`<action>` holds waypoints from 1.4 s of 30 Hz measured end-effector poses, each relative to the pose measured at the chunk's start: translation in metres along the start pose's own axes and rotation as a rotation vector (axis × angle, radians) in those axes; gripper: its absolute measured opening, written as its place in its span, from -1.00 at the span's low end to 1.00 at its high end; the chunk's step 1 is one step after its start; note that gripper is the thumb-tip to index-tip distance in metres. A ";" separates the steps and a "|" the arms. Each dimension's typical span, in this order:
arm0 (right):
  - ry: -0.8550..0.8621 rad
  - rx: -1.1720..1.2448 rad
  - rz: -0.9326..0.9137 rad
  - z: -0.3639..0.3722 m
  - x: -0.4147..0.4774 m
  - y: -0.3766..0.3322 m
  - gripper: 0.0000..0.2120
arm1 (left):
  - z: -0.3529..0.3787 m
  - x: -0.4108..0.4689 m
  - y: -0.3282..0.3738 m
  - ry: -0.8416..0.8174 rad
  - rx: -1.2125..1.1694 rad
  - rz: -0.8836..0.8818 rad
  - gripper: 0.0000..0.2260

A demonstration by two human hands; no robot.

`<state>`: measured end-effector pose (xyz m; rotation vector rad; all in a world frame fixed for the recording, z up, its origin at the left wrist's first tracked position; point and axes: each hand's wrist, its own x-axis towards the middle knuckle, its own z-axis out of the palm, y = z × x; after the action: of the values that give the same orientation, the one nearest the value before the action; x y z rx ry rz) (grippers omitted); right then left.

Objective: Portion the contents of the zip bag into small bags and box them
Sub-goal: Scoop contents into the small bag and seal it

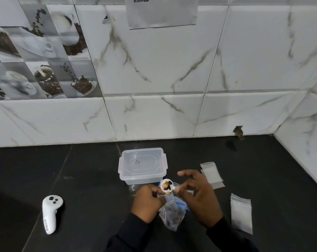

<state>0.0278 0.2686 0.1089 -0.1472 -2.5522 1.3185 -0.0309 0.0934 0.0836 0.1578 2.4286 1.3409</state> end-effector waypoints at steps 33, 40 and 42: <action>-0.298 -0.468 0.361 0.019 0.044 0.076 -0.89 | -0.013 -0.021 -0.002 0.044 -0.054 -0.087 -0.85; -0.268 -0.323 0.233 0.014 0.054 0.053 -0.66 | -0.023 -0.026 0.005 -0.060 -0.199 0.009 -0.94; -0.258 0.029 0.154 -0.003 0.034 0.026 -0.61 | -0.026 -0.026 0.007 -0.088 -0.259 0.005 -0.89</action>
<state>-0.0049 0.2929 0.0953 -0.1813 -2.7816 1.5190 -0.0167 0.0693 0.1089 0.1523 2.1609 1.5991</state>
